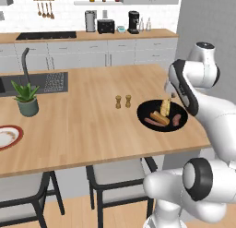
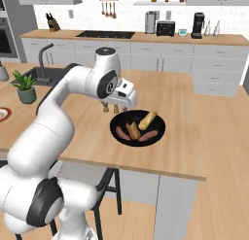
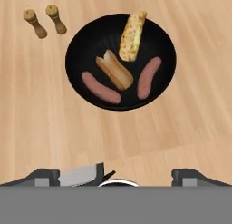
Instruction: Place one bun and one sausage from the bowl on each plate.
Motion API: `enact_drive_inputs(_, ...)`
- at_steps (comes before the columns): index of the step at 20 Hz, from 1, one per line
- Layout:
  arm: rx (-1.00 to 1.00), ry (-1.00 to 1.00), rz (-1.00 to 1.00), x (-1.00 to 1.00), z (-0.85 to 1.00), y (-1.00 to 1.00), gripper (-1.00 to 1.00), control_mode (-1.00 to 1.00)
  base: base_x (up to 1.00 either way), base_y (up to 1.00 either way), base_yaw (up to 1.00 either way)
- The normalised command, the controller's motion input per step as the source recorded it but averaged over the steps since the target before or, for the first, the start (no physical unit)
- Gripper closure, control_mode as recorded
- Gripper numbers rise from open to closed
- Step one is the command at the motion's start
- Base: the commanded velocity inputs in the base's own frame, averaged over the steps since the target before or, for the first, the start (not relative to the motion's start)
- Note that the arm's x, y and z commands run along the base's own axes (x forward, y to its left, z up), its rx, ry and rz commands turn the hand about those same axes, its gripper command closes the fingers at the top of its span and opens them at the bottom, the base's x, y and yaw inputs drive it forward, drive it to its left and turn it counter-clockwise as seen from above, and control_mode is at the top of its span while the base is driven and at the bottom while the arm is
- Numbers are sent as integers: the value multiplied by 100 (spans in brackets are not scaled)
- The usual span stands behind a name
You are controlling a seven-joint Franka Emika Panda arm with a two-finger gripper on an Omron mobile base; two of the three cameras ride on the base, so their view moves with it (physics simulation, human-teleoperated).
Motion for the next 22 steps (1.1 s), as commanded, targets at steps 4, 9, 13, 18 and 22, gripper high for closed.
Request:
enact_drive_inputs(4,0,0,-16,41,-17,-43,-100,-100,0,0,0)
enact_drive_inputs(9,0,-1,-11,37,-38,-27,-100,-100,0,0,0)
enact_drive_inputs(13,0,-9,-10,55,-46,0,-100,-100,0,0,0)
enact_drive_inputs(18,0,-10,-10,70,-45,-1,-100,-100,0,0,0)
enact_drive_inputs(22,0,-14,-10,48,-43,-11,-100,-100,0,0,0)
